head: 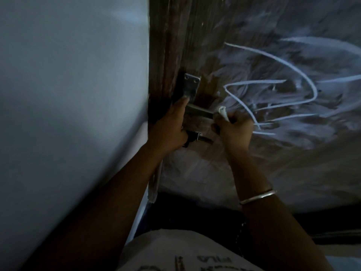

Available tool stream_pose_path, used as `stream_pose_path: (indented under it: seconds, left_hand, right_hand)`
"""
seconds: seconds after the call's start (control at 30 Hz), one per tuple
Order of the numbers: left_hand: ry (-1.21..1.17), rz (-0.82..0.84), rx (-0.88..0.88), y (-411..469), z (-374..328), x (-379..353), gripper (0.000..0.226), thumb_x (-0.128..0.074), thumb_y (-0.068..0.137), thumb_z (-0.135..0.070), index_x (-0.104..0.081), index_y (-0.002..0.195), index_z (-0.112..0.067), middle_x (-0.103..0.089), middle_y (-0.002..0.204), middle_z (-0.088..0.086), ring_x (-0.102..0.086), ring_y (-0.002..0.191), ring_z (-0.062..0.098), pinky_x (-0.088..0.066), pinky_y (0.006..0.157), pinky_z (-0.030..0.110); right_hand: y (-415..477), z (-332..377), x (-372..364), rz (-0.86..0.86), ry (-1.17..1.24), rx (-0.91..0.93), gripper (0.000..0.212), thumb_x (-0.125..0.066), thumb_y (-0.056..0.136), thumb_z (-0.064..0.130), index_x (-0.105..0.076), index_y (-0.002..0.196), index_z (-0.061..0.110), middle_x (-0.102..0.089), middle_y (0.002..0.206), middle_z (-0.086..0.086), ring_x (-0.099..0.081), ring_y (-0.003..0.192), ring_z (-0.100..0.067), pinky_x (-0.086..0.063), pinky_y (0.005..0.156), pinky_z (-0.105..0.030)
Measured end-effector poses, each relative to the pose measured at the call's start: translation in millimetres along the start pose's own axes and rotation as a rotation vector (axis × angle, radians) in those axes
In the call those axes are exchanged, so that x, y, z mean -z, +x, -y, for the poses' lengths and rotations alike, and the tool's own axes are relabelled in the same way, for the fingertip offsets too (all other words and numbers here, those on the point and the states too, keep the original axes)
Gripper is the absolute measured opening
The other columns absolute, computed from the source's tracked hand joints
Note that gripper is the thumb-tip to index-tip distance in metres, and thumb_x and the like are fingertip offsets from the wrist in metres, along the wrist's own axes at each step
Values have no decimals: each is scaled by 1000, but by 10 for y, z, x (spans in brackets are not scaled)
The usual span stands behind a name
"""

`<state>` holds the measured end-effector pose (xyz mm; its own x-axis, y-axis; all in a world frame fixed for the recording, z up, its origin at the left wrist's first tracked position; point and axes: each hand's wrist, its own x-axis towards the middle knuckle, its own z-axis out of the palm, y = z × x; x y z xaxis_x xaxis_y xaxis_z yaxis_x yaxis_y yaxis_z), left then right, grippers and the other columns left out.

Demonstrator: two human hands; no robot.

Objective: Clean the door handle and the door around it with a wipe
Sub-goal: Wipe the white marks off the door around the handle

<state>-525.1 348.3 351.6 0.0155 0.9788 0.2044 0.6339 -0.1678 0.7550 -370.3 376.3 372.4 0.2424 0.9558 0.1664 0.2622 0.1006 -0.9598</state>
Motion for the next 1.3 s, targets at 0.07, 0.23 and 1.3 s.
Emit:
stream_pose_path:
  seconds: [0.07,0.23,1.3]
  left_hand:
    - [25,2,21,24,-19,12,86,-64,80,-18,-8,145,-26,-18,154,9,-20,139,31,-24,109,59]
    - [36,-2,40,94,-107,88,73,-60,84,-24,-19,143,-23,-34,146,12,-34,132,32,-29,109,53]
    - [3,-503,-214,461,-544,268,77,-60,76,-10,-20,141,-8,-34,146,18,-27,133,16,-20,109,29]
  right_hand:
    - [-34,69,-31,31,-47,105,15,-71,81,22,-57,77,27,-67,70,2,-68,63,-15,-60,60,-43]
    - [73,383,-58,-57,-226,514,19,-70,80,14,-53,81,22,-59,72,9,-55,59,8,-39,52,-1]
    - [718,772,-385,-37,-1197,1380,49,-42,95,28,-38,139,7,-33,150,-10,-28,139,-26,-7,111,-53]
